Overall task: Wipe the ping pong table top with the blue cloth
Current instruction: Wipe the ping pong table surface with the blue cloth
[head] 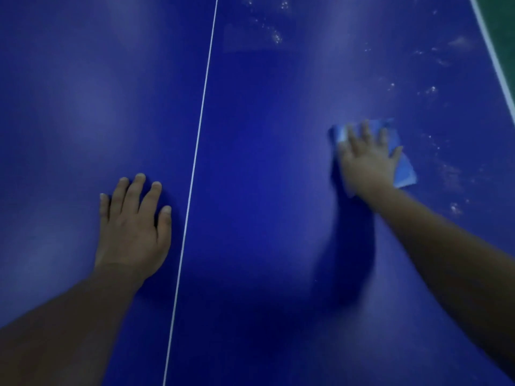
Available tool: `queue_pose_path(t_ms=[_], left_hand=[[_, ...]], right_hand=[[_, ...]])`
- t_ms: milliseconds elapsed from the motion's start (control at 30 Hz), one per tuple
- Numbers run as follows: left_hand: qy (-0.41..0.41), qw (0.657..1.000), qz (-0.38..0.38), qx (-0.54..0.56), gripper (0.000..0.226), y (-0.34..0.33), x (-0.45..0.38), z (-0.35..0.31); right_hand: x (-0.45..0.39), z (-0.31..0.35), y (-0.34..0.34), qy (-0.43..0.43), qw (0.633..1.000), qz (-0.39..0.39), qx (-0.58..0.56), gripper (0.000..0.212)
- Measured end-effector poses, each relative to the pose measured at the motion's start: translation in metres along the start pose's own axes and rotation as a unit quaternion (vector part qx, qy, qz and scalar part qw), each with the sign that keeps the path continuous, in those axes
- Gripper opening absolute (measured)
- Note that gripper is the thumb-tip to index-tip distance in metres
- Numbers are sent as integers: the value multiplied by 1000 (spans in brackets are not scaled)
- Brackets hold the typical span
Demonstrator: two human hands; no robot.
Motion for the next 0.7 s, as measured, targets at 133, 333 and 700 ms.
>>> queue_pose_path(t_ms=[133, 333, 700], left_hand=[[2, 1000, -5, -12, 63, 1, 1, -1], [-2, 999, 17, -52, 65, 3, 1, -2], [-85, 996, 10, 18, 63, 7, 114, -5]], right_hand=[[179, 64, -43, 383, 924, 16, 1, 51], [94, 3, -15, 193, 981, 13, 6, 55], [258, 51, -43, 485, 873, 56, 13, 52]])
Point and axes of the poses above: each hand's wrist, its own x-axis away from the middle knuckle, its own y-axis out of the back of the hand, z = x × y, the point moved 2 cm from there along -x, towards the middle knuckle, and after that the axes turned 7 degrees about -y, right-handed, at the moved point
